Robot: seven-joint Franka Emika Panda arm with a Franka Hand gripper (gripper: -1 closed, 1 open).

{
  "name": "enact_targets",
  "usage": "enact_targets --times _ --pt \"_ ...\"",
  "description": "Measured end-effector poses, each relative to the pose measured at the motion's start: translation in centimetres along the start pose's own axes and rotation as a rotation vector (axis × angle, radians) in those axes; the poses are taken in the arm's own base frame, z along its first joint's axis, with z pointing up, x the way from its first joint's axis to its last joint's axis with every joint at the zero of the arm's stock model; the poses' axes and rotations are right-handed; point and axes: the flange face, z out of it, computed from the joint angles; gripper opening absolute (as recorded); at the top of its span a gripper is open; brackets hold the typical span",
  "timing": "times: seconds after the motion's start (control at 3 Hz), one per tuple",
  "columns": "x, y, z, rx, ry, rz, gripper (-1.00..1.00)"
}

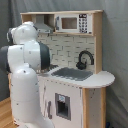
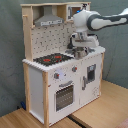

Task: Play with the kitchen

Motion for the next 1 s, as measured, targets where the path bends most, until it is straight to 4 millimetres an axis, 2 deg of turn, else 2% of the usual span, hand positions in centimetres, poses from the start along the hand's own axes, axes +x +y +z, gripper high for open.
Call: enact_targets --times 1.0 --pt "-3.6 0.1 2.3 -0.043 0.078 0.017 -1.00"
